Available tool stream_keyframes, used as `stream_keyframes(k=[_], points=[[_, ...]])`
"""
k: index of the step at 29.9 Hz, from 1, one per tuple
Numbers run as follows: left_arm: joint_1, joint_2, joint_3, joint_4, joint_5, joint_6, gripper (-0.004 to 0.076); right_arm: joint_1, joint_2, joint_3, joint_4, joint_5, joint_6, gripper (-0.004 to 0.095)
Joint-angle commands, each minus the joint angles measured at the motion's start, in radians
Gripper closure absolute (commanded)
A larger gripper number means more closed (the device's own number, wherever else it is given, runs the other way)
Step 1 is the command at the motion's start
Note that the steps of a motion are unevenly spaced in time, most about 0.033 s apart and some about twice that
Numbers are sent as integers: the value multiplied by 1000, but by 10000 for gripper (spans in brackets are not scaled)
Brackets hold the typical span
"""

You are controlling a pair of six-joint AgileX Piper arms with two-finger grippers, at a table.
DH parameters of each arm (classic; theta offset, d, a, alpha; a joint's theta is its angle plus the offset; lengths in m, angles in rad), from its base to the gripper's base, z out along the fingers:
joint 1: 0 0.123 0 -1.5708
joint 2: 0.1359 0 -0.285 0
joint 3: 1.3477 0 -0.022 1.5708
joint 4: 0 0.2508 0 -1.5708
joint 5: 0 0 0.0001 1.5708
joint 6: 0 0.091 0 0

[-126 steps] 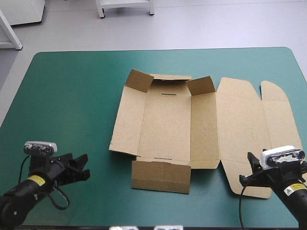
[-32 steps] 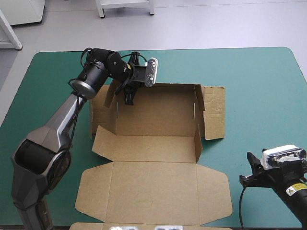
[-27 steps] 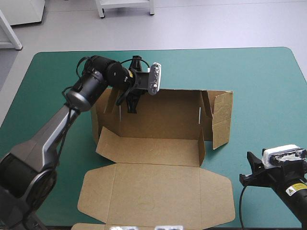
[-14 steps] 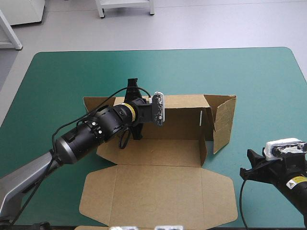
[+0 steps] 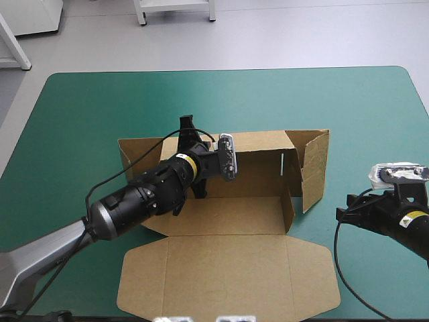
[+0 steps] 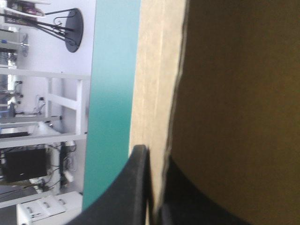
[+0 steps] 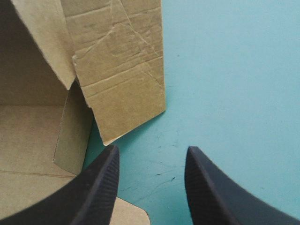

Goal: Fold the box

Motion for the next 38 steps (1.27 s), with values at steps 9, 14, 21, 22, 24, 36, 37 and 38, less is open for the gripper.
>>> stream_keyframes(k=[9,14,21,22,24,36,37,38], points=[[-110,-42,122,541,17,-494,732,-8,204,-263,-15,-40,-6,494],[-93,-61,148,847,3,-658,732,-8,348,-445,-29,-31,-23,494],[-81,-59,148,858,-6,-678,732,-8,502,-645,24,32,-60,494],[-81,-59,148,847,7,-678,732,-8,518,-664,24,29,-60,494],[-79,-49,148,837,29,-678,732,-8,556,-702,24,21,-60,494],[-79,5,148,796,50,-678,732,-8,846,-973,43,72,-60,494],[-79,10,148,796,50,-678,732,-8,874,-995,46,82,-60,494],[-79,15,148,796,50,-678,732,-8,899,-1017,51,93,-60,494]])
